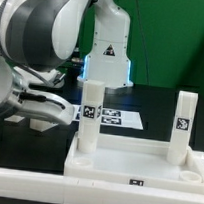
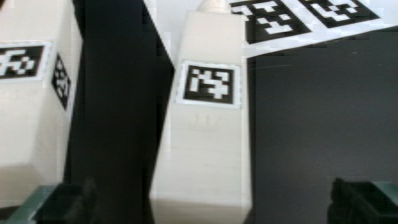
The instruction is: Assemble desk
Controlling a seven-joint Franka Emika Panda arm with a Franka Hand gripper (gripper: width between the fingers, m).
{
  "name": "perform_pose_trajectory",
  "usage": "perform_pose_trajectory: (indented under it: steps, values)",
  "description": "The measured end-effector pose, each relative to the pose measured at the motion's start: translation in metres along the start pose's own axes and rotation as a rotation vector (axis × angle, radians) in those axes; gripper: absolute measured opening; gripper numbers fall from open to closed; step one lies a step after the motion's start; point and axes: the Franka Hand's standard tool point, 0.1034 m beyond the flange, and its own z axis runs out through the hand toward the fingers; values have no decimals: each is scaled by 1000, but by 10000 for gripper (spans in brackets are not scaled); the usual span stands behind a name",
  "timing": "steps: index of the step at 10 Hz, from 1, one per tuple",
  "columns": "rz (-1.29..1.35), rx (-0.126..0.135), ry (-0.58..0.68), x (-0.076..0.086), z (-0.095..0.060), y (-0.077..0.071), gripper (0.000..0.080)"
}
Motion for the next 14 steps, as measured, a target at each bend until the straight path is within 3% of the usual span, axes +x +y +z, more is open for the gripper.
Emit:
perform_pose_trajectory:
  steps: [5,7,8,12,14]
  values:
    - [6,-4,16,7,6,3,649]
    - [-1,-5,16,8,9,-2,372]
    - [-1,-6,13,8,11,-2,282]
    - [-2,-6,12,7,12,-3,282]
    - [-17,-10,29,6,0,-1,282]
